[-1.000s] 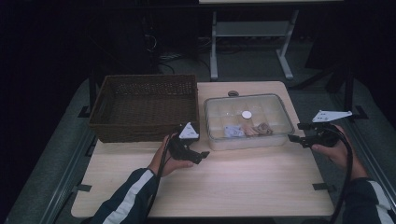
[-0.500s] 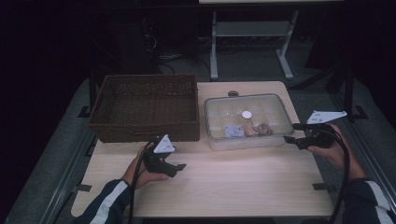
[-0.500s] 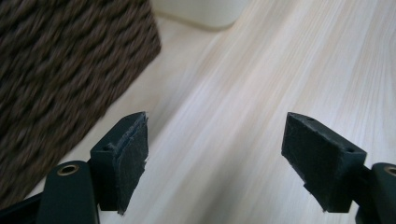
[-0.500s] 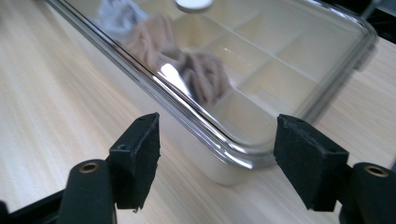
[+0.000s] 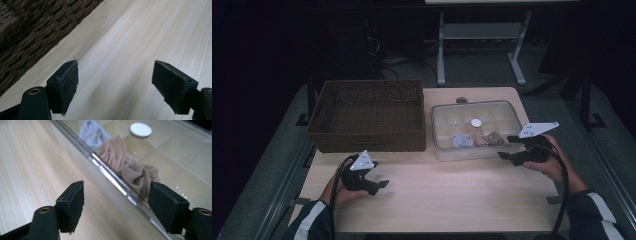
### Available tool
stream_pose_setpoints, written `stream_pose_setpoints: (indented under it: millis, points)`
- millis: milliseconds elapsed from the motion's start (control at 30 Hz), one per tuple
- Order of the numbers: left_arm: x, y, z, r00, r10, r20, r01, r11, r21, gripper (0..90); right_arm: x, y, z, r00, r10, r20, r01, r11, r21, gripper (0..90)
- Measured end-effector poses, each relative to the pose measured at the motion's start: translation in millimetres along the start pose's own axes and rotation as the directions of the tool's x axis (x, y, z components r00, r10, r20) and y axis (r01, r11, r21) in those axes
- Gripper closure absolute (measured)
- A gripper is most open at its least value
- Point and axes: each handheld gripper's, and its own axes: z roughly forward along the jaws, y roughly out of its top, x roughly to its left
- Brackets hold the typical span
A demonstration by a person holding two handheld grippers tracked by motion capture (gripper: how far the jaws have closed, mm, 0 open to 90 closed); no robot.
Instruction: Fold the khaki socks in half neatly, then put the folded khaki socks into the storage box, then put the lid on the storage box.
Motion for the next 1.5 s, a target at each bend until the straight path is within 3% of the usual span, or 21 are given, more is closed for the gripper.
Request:
stream_pose_setpoints:
  millis: [300, 600, 667, 833, 933, 1000, 1033, 1167, 1500]
  points:
    - [2.6, -20.1, -2.4, 0.9999, 0.007, -0.015, -0.006, 0.9989, 0.047, 21.1, 19.4, -7.3, -2.1, 0.9988, -0.036, 0.034, 0.036, 0.999, -0.008, 26.9]
    - [1.7, -32.7, -1.4, 0.9995, -0.031, 0.005, 0.03, 0.9991, 0.03, 20.7, 39.5, -41.8, -4.9, 0.9975, -0.037, 0.061, 0.037, 0.999, 0.001, 26.1]
    - [2.5, -35.8, -0.6, 0.9982, -0.052, 0.03, 0.052, 0.9986, 0.013, 20.7, 45.4, -54.8, -3.6, 0.9984, -0.017, 0.054, 0.016, 1.0, 0.014, 25.7]
    - [2.1, -40.7, 0.3, 0.9977, -0.06, 0.03, 0.061, 0.9977, -0.028, 18.6, 51.9, -74.6, 4.6, 0.9984, 0.0, 0.056, -0.003, 0.998, 0.058, 25.1]
    - [1.8, -42.6, 0.1, 0.9973, -0.069, 0.024, 0.07, 0.9968, -0.04, 18.1, 51.0, -89.4, 9.1, 0.9969, 0.055, 0.056, -0.058, 0.996, 0.066, 25.0]
    - [1.8, -42.6, 0.0, 0.9974, -0.068, 0.023, 0.069, 0.9968, -0.039, 18.1, 50.1, -92.2, 9.3, 0.9958, 0.079, 0.046, -0.081, 0.996, 0.047, 25.0]
    - [2.2, -42.2, 0.2, 0.9973, -0.071, 0.022, 0.071, 0.9968, -0.037, 18.1, 49.6, -96.7, 9.7, 0.9931, 0.113, 0.031, -0.114, 0.993, 0.03, 24.5]
    - [1.9, -41.7, 1.1, 0.997, -0.075, 0.016, 0.076, 0.9964, -0.039, 17.9, 50.3, -101.2, 9.7, 0.9904, 0.136, 0.026, -0.136, 0.991, 0.005, 23.1]
    - [2.8, -41.4, 1.6, 0.997, -0.077, 0.013, 0.077, 0.9962, -0.04, 18.0, 49.4, -99.5, 12.0, 0.9893, 0.142, 0.033, -0.143, 0.99, 0.018, 19.3]
